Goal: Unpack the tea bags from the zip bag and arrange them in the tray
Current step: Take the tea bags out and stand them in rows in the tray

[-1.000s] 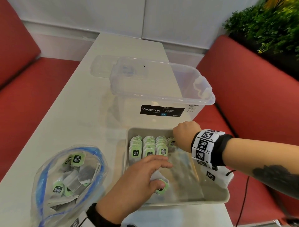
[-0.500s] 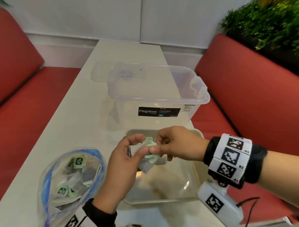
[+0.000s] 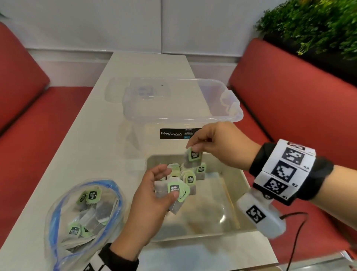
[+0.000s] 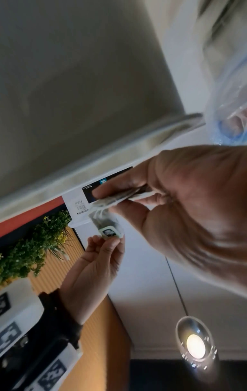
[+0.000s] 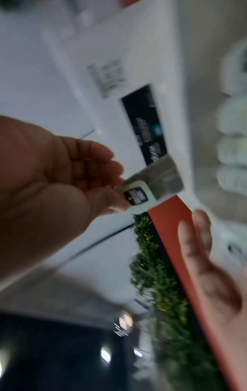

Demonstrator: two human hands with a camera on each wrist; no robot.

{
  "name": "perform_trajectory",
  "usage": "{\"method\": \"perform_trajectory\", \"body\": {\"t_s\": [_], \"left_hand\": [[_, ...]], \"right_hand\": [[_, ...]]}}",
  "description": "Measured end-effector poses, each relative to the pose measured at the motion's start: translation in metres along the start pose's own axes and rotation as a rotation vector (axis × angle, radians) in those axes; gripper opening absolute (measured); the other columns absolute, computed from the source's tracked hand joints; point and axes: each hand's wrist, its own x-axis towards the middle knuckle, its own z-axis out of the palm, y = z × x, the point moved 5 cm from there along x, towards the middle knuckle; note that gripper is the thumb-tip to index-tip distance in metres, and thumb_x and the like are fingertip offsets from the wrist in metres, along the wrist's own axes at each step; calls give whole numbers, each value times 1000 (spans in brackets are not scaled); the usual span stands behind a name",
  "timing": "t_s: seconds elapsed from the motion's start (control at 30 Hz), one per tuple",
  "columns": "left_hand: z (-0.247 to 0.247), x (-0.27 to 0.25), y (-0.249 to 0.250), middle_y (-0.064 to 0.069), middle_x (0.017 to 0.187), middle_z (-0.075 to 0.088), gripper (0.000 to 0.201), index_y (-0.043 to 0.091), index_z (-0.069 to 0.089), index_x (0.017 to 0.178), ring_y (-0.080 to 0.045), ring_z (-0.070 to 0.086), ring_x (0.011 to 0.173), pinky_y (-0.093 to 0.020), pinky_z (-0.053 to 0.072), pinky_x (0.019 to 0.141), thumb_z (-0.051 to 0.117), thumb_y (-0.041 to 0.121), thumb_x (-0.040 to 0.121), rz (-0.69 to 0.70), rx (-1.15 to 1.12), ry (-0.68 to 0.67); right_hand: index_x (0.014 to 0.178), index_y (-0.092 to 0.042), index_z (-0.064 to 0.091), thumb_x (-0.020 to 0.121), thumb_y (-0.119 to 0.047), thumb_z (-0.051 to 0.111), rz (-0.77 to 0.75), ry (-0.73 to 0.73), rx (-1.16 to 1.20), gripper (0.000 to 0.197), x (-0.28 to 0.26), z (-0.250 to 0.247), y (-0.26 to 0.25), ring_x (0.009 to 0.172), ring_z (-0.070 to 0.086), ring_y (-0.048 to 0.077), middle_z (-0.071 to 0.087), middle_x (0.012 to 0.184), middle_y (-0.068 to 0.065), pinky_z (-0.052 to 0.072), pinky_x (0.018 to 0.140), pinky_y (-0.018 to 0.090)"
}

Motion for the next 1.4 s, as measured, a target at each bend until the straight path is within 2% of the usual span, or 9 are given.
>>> {"method": "perform_trajectory", "body": {"t_s": [0.13,0.33,0.43,0.6,0.73,0.87,0.93,1.07,1.4], "left_hand": [[10,-4,14,27,121,53,56,41,55,105,15,46,112,-14,41,96,71,-2,73,100,204,-99],[29,4,35,33,133,34,65,51,47,114,20,32,121,3,24,94,73,5,75,274,379,-302],[28,11,39,36,129,34,65,53,47,111,20,34,119,-6,28,100,73,6,75,247,365,-309],[31,12,38,35,121,45,57,52,52,113,4,48,116,-33,40,104,69,23,67,160,329,-360],[32,11,34,33,125,44,60,52,49,113,10,39,120,-23,32,107,71,10,76,192,426,-388],[21,11,26,33,124,47,62,48,51,110,13,40,120,-6,28,99,72,1,75,217,425,-306],[16,10,22,32,124,47,63,47,51,109,17,39,119,1,26,96,72,-1,74,204,400,-259],[10,7,15,31,126,48,65,46,52,110,18,37,120,1,25,96,71,-4,73,193,363,-215],[6,7,13,31,126,49,65,47,54,109,18,37,120,3,25,93,70,-4,74,185,341,-193]], "right_hand": [[88,-20,74,80,-17,72,-11,-120,-307,9,6,-3,1,77,59,9,70,85,-5,45,75,24],[72,-30,59,82,-21,67,-25,-176,-373,16,5,-1,-8,72,56,10,64,73,-9,43,68,27],[78,-30,58,85,-26,63,-23,-162,-345,10,1,-2,-8,70,54,11,62,73,-8,42,66,27],[79,-30,56,85,-24,65,-31,-200,-309,12,-1,-3,-3,74,56,12,66,81,-6,44,70,29],[79,-30,61,82,-27,69,-54,-239,-405,8,-3,-1,-1,72,54,10,64,78,-9,43,68,27],[83,-28,67,80,-21,67,11,-246,-630,7,2,-1,15,74,51,12,52,68,-13,32,52,21],[88,-27,67,83,-15,62,44,-284,-722,14,4,6,26,77,51,15,53,75,-11,33,57,23],[95,-24,68,84,-11,55,94,-375,-794,22,10,30,48,89,61,23,66,98,-1,43,69,27],[105,-15,66,88,-12,49,108,-412,-912,24,29,63,63,94,61,28,65,106,7,39,68,27]]}}
